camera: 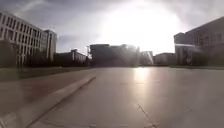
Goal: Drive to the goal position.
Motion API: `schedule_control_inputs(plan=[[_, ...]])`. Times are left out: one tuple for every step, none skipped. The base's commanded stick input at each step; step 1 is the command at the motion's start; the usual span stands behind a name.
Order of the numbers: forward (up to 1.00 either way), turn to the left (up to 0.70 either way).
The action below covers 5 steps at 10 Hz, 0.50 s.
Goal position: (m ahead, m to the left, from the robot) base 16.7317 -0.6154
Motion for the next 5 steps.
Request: schedule_control_inputs(plan=[[0.7,0.0],[0.7,0.0],[0.7,0.0],[0.7,0.0],[0.7,0.0]])
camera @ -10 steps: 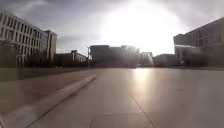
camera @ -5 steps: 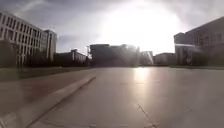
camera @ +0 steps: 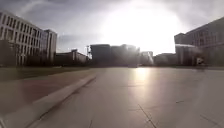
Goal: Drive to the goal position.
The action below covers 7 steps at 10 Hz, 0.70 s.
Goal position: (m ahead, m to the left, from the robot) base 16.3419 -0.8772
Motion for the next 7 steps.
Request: schedule_control_inputs(plan=[[0.7,0.0],[0.7,0.0],[0.7,0.21],[0.7,0.35],[0.7,0.18],[0.7,0.0],[0.7,0.0]])
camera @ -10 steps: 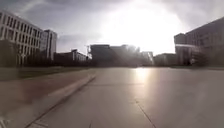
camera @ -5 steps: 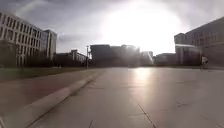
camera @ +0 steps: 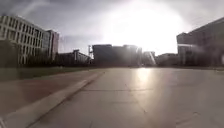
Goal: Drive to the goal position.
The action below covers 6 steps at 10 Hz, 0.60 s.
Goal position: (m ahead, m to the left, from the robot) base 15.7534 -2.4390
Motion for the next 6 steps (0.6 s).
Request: schedule_control_inputs(plan=[[0.7,0.0],[0.7,0.0],[0.7,0.0],[0.7,0.0],[0.7,0.0],[0.7,0.0]])
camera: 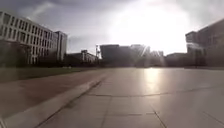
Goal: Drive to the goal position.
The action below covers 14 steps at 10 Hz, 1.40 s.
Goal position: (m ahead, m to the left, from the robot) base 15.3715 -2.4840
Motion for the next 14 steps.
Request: schedule_control_inputs(plan=[[0.7,0.0],[0.7,0.0],[0.7,0.0],[0.7,0.0],[0.7,0.0],[0.7,0.0],[0.7,0.0],[0.7,0.0],[0.7,0.0],[0.7,0.0],[0.7,0.0],[0.7,0.0],[0.7,0.0],[0.7,0.0]])
